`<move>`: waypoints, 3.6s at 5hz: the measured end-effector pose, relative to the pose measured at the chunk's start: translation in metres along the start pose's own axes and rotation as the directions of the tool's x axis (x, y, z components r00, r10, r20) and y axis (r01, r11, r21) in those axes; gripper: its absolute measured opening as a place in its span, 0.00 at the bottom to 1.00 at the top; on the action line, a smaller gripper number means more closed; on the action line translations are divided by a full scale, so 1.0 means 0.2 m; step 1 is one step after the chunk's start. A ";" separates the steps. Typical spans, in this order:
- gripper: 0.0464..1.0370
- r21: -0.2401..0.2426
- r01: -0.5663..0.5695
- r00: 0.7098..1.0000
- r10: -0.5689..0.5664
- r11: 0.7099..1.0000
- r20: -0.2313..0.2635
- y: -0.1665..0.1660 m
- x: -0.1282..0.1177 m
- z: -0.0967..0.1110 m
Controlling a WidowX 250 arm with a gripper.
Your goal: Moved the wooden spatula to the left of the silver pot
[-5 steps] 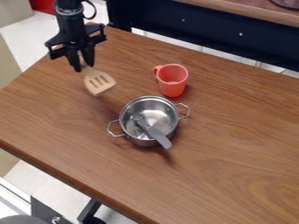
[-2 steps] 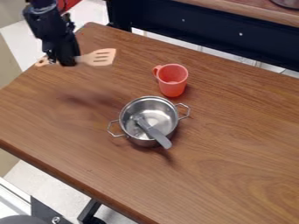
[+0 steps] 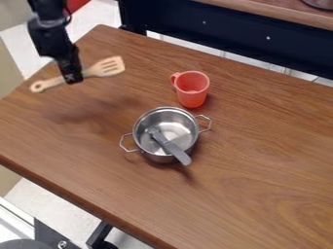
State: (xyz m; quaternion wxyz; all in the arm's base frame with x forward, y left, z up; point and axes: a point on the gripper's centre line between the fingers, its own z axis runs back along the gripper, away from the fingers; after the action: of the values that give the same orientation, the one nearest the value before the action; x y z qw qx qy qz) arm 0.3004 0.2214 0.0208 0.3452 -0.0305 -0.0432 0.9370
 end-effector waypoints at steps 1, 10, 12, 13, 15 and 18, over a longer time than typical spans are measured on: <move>0.21 0.014 -0.145 0.990 0.145 0.989 0.001 -0.01 0.01 -0.02; 0.96 0.017 -0.516 0.856 0.515 0.857 0.040 0.40 -0.02 -0.19; 0.96 -0.018 -0.279 0.959 0.279 0.960 0.039 0.29 -0.06 -0.06; 0.96 -0.013 -0.076 0.996 0.076 0.997 0.042 0.27 -0.07 -0.01; 0.96 -0.154 0.415 0.908 -0.420 0.897 -0.001 0.20 -0.13 0.19; 0.96 -0.077 0.914 0.404 -0.911 0.398 0.084 0.21 -0.27 0.29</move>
State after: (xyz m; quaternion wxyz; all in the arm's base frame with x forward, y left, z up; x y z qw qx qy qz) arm 0.3090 0.1504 0.0753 0.7978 -0.0078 -0.1095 0.5929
